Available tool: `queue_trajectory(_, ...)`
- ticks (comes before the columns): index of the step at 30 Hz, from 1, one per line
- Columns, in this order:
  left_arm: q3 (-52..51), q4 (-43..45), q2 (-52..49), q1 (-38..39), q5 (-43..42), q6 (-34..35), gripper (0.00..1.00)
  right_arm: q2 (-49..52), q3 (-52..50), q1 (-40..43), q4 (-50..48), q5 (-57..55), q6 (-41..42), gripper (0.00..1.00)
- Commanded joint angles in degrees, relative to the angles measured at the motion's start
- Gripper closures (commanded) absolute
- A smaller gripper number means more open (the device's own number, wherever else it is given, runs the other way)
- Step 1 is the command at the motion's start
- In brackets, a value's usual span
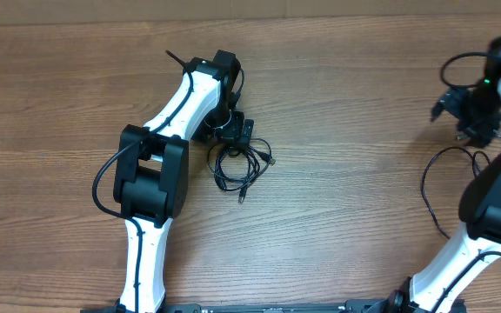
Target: Untangle cables
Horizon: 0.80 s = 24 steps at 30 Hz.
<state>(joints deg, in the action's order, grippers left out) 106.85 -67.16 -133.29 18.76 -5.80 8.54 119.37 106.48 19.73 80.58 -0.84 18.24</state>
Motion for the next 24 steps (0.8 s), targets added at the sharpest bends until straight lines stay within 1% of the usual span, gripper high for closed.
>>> queue_trajectory(1,-1.05,0.87,-0.13,0.48,-1.88,-1.11,0.0,-0.63,-0.42,-3.82,0.31,3.58,-1.62,0.19)
queue_trajectory(7,-1.03,0.76,-0.09,0.48,-5.27,-1.09,0.01,-0.63,-1.57,-12.24,0.96,3.76,-1.51,0.19)
queue_trajectory(11,-0.83,-0.02,0.33,0.31,-5.22,-1.27,0.07,-0.63,-5.27,-17.84,-1.22,3.78,1.57,0.18)
queue_trajectory(14,-0.83,-0.11,1.99,0.24,-5.22,-1.27,0.12,-0.63,-9.49,-21.86,-5.16,4.35,3.41,0.17)
queue_trajectory(21,-0.85,-1.44,6.73,0.22,-4.94,-1.25,0.14,-0.63,-17.49,-30.1,-16.7,14.78,3.61,0.16)
queue_trajectory(24,-0.85,-2.34,7.1,-0.11,-2.25,-0.37,0.17,-0.63,-19.65,-33.86,-21.53,16.2,3.63,0.16)
